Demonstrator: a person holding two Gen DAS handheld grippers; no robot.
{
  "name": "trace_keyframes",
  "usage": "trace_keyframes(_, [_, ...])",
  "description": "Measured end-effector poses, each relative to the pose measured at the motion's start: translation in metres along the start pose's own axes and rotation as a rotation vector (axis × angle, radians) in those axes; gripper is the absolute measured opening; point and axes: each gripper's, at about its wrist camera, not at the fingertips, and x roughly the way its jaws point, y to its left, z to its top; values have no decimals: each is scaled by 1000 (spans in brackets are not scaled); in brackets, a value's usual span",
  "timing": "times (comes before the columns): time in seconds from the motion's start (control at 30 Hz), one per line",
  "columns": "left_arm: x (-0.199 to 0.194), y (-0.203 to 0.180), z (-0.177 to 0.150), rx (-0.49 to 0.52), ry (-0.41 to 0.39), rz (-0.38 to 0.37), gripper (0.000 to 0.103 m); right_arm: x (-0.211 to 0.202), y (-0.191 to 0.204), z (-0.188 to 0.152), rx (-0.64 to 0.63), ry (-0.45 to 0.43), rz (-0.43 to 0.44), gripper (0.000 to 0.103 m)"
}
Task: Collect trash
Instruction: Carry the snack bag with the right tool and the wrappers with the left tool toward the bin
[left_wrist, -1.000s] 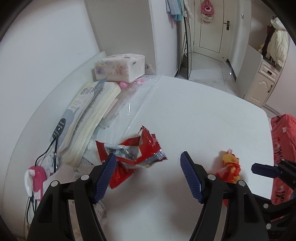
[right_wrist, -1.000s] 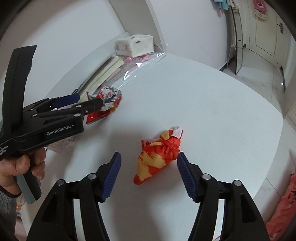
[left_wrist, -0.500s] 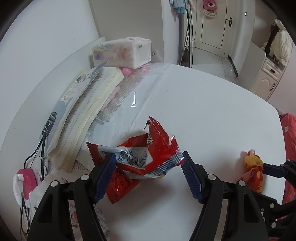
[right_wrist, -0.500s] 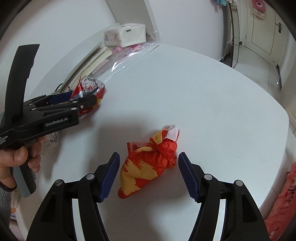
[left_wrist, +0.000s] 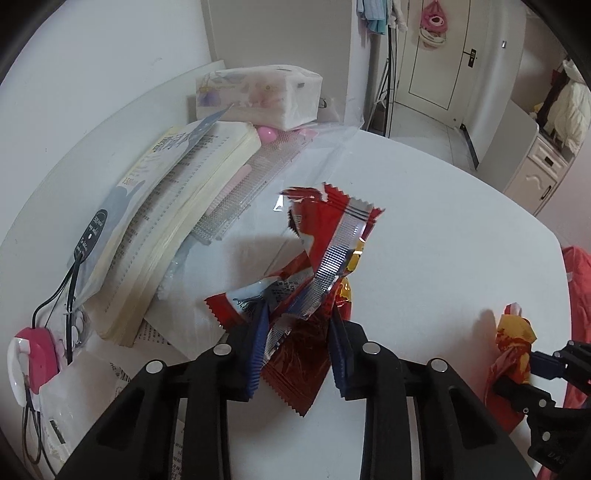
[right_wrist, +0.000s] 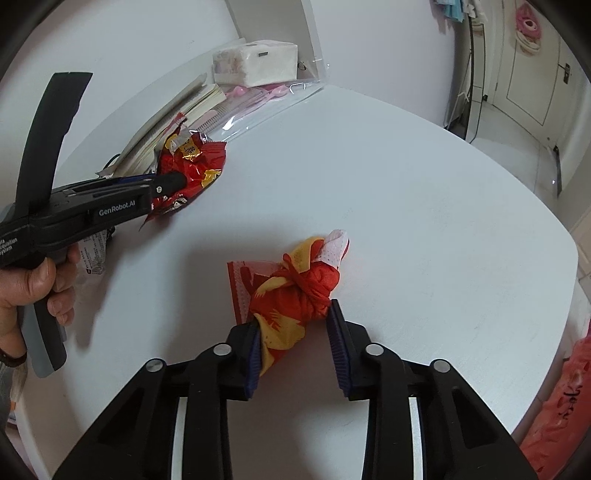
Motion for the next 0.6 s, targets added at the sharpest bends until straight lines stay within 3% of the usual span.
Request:
trace_keyframes(0.07, [1, 2, -1, -22, 5, -20, 24, 0, -1, -1, -1, 0, 9, 18])
trace_keyframes(0.27, [0, 2, -5, -28, 13, -44, 12, -2, -4, -2, 1, -14, 16, 14])
trace_keyframes(0.6, [-42, -13, -15, -48, -26, -91, 12, -28, -7, -2, 28, -55, 65, 14])
